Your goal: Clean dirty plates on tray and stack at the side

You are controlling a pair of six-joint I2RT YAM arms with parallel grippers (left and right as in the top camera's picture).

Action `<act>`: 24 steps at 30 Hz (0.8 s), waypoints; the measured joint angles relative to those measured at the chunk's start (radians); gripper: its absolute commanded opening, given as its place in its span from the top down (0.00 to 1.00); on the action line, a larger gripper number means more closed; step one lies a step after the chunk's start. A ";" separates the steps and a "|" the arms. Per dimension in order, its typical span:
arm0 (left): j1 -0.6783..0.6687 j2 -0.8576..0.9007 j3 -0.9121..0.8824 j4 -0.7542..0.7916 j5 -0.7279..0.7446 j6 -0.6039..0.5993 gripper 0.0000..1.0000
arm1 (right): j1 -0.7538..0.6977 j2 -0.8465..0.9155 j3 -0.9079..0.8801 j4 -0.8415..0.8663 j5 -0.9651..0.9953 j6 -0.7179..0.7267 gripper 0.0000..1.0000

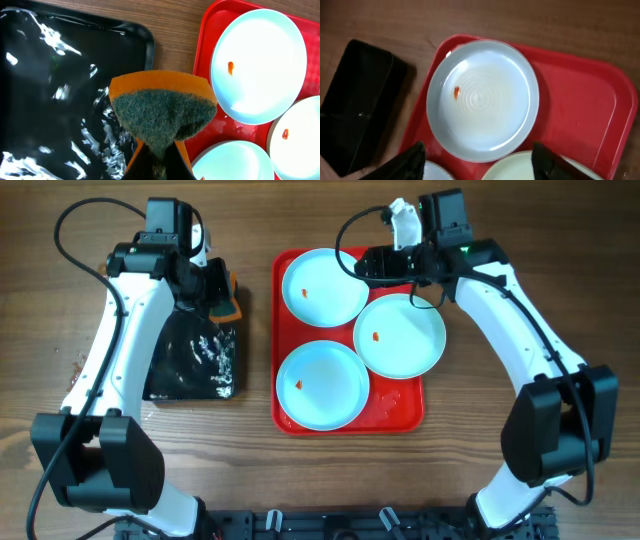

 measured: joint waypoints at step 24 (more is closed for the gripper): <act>-0.296 0.150 0.007 0.537 0.014 -0.284 0.96 | 0.005 0.286 0.001 0.189 0.113 0.009 0.67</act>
